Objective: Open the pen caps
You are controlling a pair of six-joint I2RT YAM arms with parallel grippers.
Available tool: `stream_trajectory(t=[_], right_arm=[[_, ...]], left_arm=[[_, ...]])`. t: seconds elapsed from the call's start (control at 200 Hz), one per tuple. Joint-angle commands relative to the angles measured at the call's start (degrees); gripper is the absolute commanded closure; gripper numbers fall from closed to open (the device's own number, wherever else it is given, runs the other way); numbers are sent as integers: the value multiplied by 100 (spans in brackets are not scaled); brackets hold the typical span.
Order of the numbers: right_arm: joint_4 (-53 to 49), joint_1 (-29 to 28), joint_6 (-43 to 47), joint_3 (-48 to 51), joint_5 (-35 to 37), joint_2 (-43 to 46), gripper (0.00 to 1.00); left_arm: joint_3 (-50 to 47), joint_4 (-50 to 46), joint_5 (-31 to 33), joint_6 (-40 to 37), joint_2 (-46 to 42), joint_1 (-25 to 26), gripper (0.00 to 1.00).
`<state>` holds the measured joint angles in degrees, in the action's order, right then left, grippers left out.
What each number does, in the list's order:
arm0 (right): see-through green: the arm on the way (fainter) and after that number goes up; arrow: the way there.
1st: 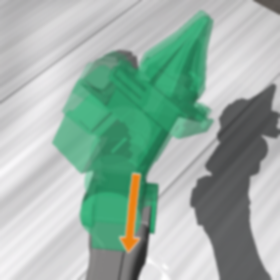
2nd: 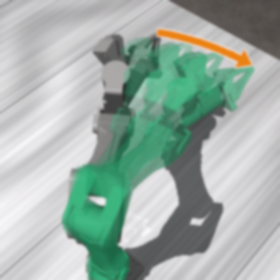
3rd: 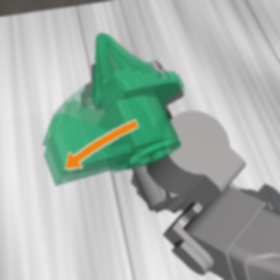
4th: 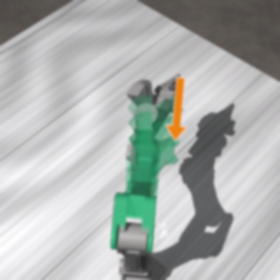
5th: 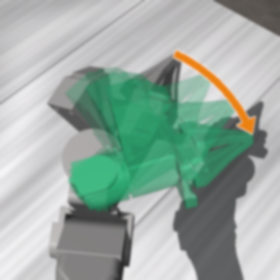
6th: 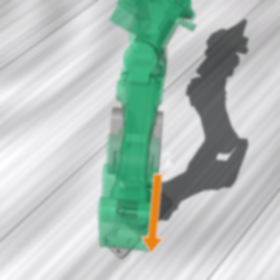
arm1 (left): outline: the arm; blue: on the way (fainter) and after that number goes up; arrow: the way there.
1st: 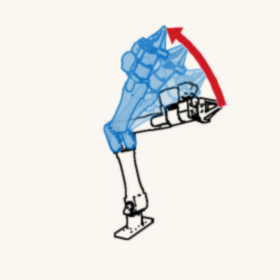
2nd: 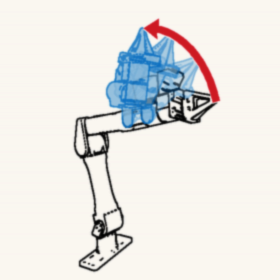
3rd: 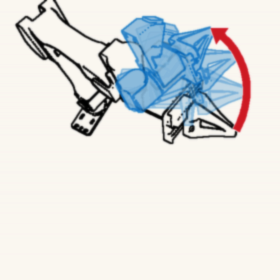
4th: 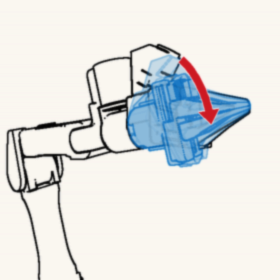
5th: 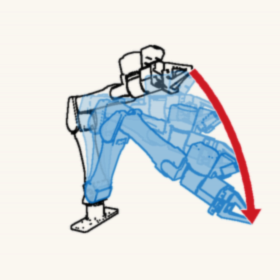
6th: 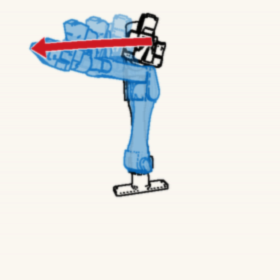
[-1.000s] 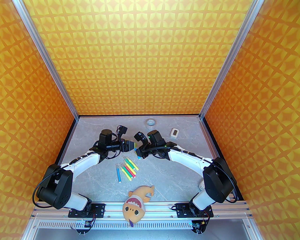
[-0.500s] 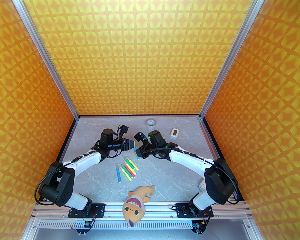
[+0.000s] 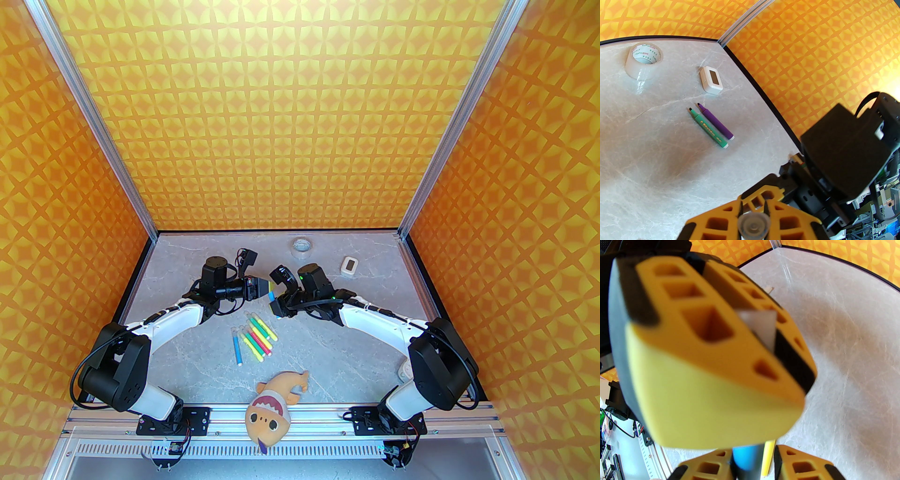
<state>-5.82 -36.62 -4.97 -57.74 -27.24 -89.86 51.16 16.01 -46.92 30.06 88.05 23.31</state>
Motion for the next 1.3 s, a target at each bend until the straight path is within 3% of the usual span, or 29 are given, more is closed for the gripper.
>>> stream_trajectory(t=[0.0,0.155,0.39,0.585,1.135,1.295], right_arm=[[461,5,-126,65,11,68,68],[581,1,-162,46,8,42,71],[487,6,-123,73,-14,33,91],[303,1,-37,252,-61,142,100],[123,6,120,945,-67,541,100],[65,22,113,941,489,696,100]], left_arm=[[171,257,-221,203,-17,33,98],[167,307,-274,250,2,33,100],[190,349,-274,246,24,33,100],[229,383,-203,260,-29,-34,100],[696,98,464,523,-95,-457,100],[781,-431,625,224,-199,-574,100]])
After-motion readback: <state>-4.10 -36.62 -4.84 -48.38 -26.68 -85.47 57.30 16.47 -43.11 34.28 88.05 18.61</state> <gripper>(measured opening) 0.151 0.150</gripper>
